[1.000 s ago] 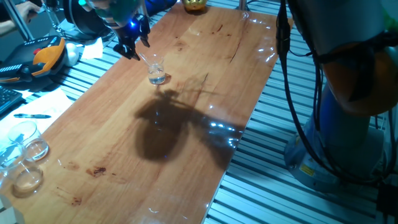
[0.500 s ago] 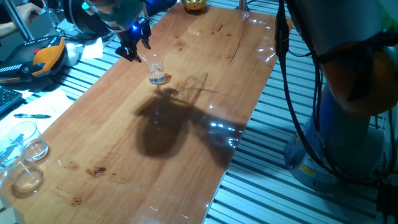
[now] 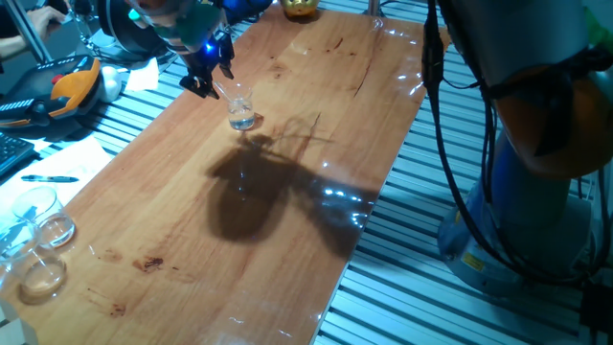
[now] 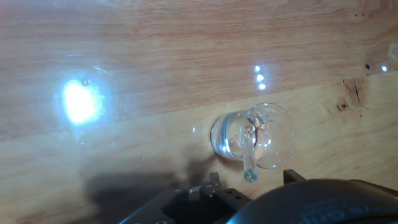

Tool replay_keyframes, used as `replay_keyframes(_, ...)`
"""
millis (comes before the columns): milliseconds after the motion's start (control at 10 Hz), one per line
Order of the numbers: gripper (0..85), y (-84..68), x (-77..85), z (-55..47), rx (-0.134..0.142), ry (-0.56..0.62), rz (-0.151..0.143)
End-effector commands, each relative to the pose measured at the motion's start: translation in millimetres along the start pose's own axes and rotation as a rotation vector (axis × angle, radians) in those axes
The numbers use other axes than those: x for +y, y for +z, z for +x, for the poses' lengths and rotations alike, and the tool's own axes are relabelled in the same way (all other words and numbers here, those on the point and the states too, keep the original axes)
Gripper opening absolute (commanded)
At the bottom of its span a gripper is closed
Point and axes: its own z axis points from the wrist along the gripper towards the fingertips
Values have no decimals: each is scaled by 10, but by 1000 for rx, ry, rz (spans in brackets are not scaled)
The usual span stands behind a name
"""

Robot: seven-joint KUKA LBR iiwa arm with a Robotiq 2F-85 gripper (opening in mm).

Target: Stir the beaker with a glass rod

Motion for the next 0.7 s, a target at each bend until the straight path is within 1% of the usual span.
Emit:
replay_keyframes(0, 510, -3, 2, -10, 11, 7, 8)
replay_keyframes(100, 510, 3, 0, -13, 20, 11, 19)
replay_keyframes(300, 510, 44, 7, -16, 15, 10, 27)
replay_keyframes(400, 510, 54, 6, -13, 12, 2, 36)
replay_keyframes(500, 340, 55, 6, -12, 12, -8, 39)
replay_keyframes(600, 340, 54, 9, -14, 11, -14, 44)
